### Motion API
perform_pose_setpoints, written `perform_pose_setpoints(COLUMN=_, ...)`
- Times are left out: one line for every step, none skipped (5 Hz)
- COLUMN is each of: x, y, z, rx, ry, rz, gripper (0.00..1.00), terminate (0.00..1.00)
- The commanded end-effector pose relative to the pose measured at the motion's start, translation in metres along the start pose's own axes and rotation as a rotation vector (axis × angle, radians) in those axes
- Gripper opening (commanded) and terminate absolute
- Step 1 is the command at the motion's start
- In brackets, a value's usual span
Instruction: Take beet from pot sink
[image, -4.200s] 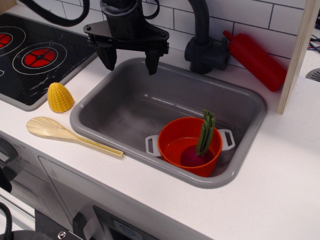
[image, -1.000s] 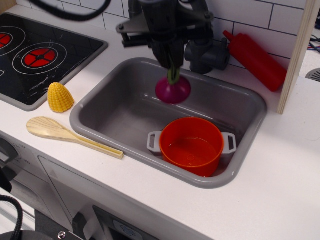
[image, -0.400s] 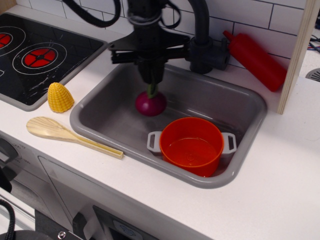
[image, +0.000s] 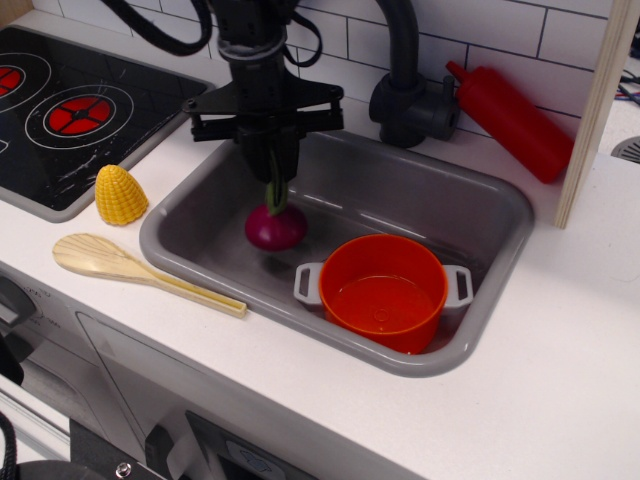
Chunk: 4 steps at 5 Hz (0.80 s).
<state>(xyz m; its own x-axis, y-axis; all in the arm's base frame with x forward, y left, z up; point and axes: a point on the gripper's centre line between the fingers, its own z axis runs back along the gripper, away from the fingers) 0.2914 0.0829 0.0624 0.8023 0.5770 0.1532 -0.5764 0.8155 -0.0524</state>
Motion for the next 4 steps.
perform_pose_setpoints(x=0.005, y=0.002, z=0.036, rx=-0.05, ry=-0.109, rz=-0.005, gripper=1.0, terminate=0.0)
perform_pose_setpoints(x=0.001, y=0.0, z=0.067, rx=-0.089, ry=-0.154, rz=-0.018, gripper=1.0, terminate=0.0)
perform_pose_setpoints(x=0.001, y=0.0, z=0.067, rx=-0.089, ry=-0.154, rz=-0.018, gripper=1.0, terminate=0.0)
perform_pose_setpoints(x=0.001, y=0.0, z=0.067, rx=-0.089, ry=-0.154, rz=-0.018, gripper=1.0, terminate=1.0)
